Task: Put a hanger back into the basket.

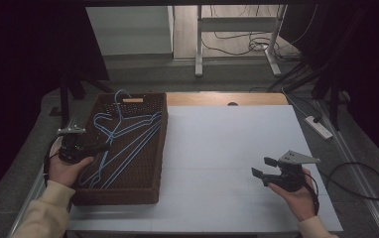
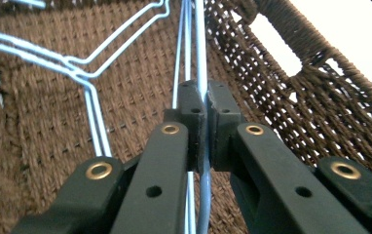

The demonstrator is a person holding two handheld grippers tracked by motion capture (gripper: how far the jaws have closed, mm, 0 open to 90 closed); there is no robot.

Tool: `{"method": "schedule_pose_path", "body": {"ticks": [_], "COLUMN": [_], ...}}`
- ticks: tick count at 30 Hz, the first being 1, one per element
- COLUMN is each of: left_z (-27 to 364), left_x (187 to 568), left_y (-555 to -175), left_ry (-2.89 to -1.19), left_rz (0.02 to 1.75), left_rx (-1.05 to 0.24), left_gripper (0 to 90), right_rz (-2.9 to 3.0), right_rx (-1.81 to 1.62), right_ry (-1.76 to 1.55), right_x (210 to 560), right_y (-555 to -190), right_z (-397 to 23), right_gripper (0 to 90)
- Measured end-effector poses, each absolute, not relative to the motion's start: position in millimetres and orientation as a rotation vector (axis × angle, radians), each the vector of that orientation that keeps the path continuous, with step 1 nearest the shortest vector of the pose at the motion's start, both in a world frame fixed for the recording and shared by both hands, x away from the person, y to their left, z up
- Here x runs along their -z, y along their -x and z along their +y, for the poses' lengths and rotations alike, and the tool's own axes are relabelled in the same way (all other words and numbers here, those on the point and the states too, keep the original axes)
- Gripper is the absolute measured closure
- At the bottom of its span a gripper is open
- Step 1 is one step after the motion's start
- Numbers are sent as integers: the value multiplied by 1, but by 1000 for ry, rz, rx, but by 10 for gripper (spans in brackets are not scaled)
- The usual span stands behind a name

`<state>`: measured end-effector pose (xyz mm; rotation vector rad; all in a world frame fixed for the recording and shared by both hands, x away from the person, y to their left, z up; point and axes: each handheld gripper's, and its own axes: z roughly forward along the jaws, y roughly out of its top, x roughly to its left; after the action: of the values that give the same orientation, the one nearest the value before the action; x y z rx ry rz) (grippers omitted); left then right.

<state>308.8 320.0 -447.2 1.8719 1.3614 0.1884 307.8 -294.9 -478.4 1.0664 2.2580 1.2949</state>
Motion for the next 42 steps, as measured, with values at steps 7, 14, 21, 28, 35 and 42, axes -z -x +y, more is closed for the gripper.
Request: {"method": "schedule_pose_path", "body": {"ticks": [7,14,21,28,35,42], "left_z": [316,305,304,303,302,293], "left_x": [458,467,468,458,430,408], "left_y": [-319,-327,-328,-321,-303,-283], "left_ry": [-1980,-2151,-2160,-2071,-1933,-1841], "left_rz": [1454,1537,1559,1515,1325,1171], "left_rx": [-173,-211,-233,-401,-465,-388], "left_gripper": [866,845,825,574,383,334], "right_rz": [2262,2271,2269,2264,2264,2268], "right_rx": [-1291,-1282,-1273,-1273,-1271,-1273], "right_ry": [-1067,-1064,-1061,-1060,-1063,-1067], "right_x": [479,480,480,480,480,480], "right_y": [-308,-308,-308,-307,-307,-307], "right_z": [-294,-293,-293,-293,-294,-294], "right_gripper": [316,316,317,317,317,316]}}
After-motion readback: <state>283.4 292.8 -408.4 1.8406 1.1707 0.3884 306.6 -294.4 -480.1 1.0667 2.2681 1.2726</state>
